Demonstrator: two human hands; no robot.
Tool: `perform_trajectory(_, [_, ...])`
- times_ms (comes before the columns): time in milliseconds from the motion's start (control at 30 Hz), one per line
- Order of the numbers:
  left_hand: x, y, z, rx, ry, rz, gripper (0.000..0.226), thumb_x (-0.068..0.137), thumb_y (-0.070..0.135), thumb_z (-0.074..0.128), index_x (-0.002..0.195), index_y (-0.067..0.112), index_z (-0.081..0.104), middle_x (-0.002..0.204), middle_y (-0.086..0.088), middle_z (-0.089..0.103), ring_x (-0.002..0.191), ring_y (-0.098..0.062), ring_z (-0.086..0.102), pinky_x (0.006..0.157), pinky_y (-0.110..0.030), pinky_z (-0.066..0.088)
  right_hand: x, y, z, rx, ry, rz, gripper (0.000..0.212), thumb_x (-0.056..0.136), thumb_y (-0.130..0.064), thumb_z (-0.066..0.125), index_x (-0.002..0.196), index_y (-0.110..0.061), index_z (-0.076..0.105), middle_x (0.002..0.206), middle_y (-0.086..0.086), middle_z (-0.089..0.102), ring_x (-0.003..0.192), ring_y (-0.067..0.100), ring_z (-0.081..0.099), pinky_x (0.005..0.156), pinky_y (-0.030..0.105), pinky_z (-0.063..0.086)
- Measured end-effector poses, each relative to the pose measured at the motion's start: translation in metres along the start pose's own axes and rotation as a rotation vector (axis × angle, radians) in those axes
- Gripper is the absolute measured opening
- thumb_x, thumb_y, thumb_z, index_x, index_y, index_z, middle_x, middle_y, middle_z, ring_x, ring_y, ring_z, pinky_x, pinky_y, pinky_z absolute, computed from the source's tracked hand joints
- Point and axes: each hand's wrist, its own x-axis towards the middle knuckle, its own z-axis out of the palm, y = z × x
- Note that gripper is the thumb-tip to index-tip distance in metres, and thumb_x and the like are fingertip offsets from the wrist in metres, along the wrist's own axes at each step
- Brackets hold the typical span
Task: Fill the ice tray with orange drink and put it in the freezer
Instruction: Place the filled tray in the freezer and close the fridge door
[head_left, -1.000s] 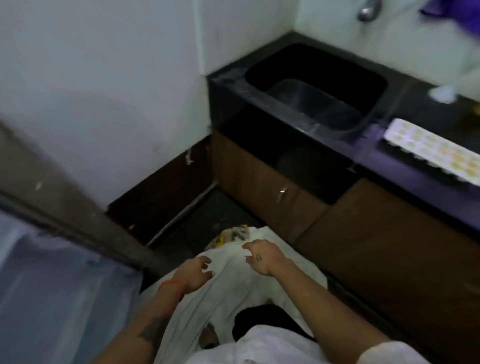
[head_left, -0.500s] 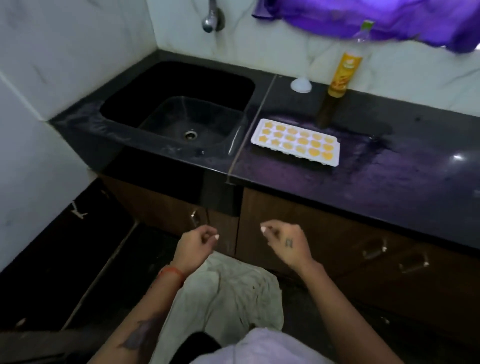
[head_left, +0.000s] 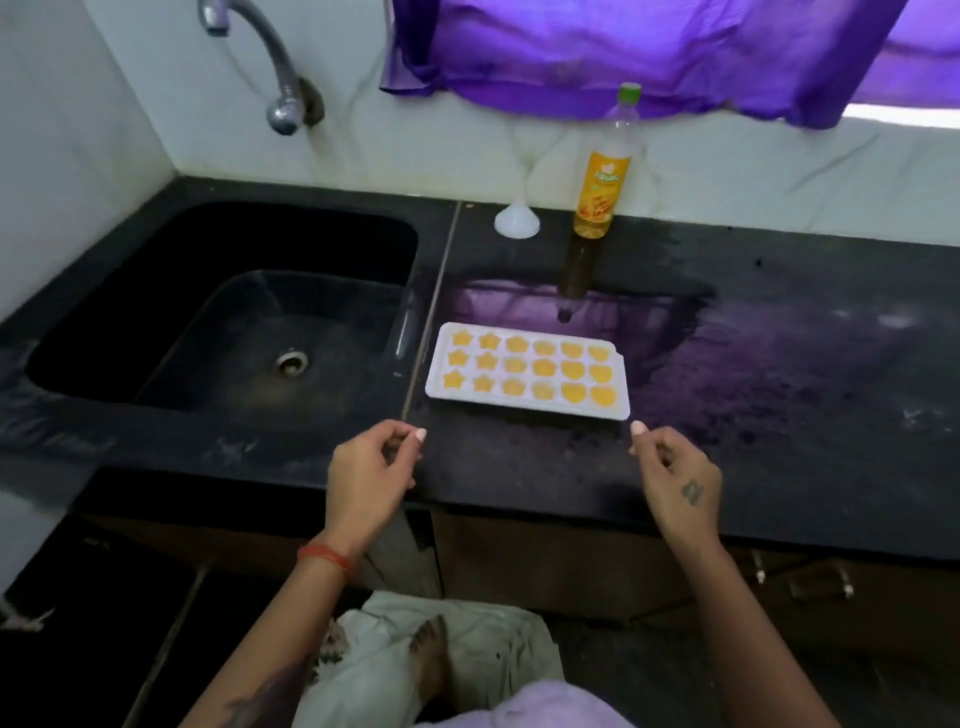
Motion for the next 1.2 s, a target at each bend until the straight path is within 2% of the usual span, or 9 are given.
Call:
perform_trajectory(67, [0.03,-0.004,0.002,0.09,0.007,0.006,0.006,0.088,0.028,0.06,0.09,0.027,0.066,0.079,0.004,0.069,0.057,-0.013,0.066,0.061,-0.029,0.054,0.014,0.002,0.002,-0.001,0.061,0.085,0.03,0.092,-0.037,0.055,0.075,-0.012,0.056,0.063,-0.001,0.057,0.062,0.016,0.053,0.058,0.022,0.037])
perform_trajectory(133, [0.057,-0.007,0.006,0.104,-0.031,-0.019,0.027,0.091,0.027,0.056,0.116,0.018,0.059,0.091,0.001,0.065,0.074,-0.025,0.067,0.071,-0.041,0.056,0.026,0.004,0.006,-0.002,0.07,0.161,0.017,0.089,-0.032,0.06,0.087,-0.015,0.057,0.067,-0.007,0.057,0.067,0.015,0.054,0.058,0.023,0.038])
perform_trajectory(267, [0.095,-0.004,0.02,-0.018,-0.204,-0.179,0.047,0.096,0.03,0.047,0.14,0.015,0.038,0.087,0.008,0.06,0.057,-0.017,0.064,0.044,-0.021,0.051,0.044,0.004,0.023,0.134,-0.021,0.324,0.032,0.092,-0.026,0.056,0.121,-0.012,0.055,0.085,0.0,0.063,0.079,0.02,0.063,0.067,0.032,0.054])
perform_trajectory(400, [0.112,-0.004,0.031,-0.112,-0.34,-0.284,0.038,0.097,0.026,0.047,0.132,0.013,0.047,0.087,0.002,0.062,0.053,-0.02,0.064,0.043,-0.023,0.052,0.054,0.0,0.034,0.33,-0.09,0.44,0.037,0.096,-0.017,0.052,0.131,-0.008,0.05,0.089,-0.002,0.063,0.074,0.015,0.064,0.058,0.022,0.056])
perform_trajectory(533, [0.111,-0.003,0.037,-0.229,-0.379,-0.306,0.019,0.097,0.018,0.048,0.113,0.015,0.056,0.088,-0.005,0.066,0.046,-0.015,0.063,0.045,-0.026,0.054,0.06,-0.002,0.034,0.454,-0.164,0.454,0.029,0.094,-0.004,0.052,0.123,0.0,0.056,0.087,0.005,0.067,0.069,0.016,0.065,0.055,0.017,0.057])
perform_trajectory(733, [0.101,-0.003,0.04,-0.303,-0.266,-0.332,0.012,0.096,0.015,0.05,0.105,0.016,0.057,0.085,-0.006,0.066,0.045,-0.012,0.063,0.047,-0.025,0.056,0.063,-0.002,0.03,0.533,-0.212,0.447,0.027,0.091,-0.001,0.056,0.118,0.002,0.057,0.087,0.011,0.069,0.07,0.02,0.066,0.057,0.018,0.058])
perform_trajectory(900, [0.073,0.001,0.032,-0.323,-0.155,-0.351,0.021,0.096,0.014,0.05,0.115,0.011,0.058,0.084,-0.006,0.066,0.044,-0.011,0.062,0.046,-0.023,0.055,0.063,-0.007,0.026,0.53,-0.304,0.391,0.029,0.091,-0.001,0.056,0.12,0.004,0.056,0.095,0.017,0.068,0.073,0.021,0.066,0.06,0.019,0.058])
perform_trajectory(1033, [0.039,0.006,0.014,-0.324,-0.025,-0.365,0.028,0.096,0.015,0.05,0.122,0.007,0.057,0.085,-0.005,0.066,0.045,-0.009,0.062,0.045,-0.021,0.054,0.059,-0.015,0.021,0.519,-0.406,0.302,0.03,0.09,-0.003,0.058,0.119,0.002,0.058,0.092,0.008,0.07,0.073,0.018,0.069,0.061,0.019,0.059])
perform_trajectory(1200, [-0.014,0.005,-0.019,-0.348,0.171,-0.403,0.03,0.096,0.016,0.05,0.124,0.007,0.057,0.082,-0.005,0.066,0.045,-0.007,0.061,0.045,-0.019,0.054,0.044,-0.036,0.023,0.529,-0.582,0.188,0.029,0.089,-0.003,0.059,0.118,-0.001,0.059,0.099,0.011,0.071,0.072,0.014,0.07,0.062,0.021,0.059])
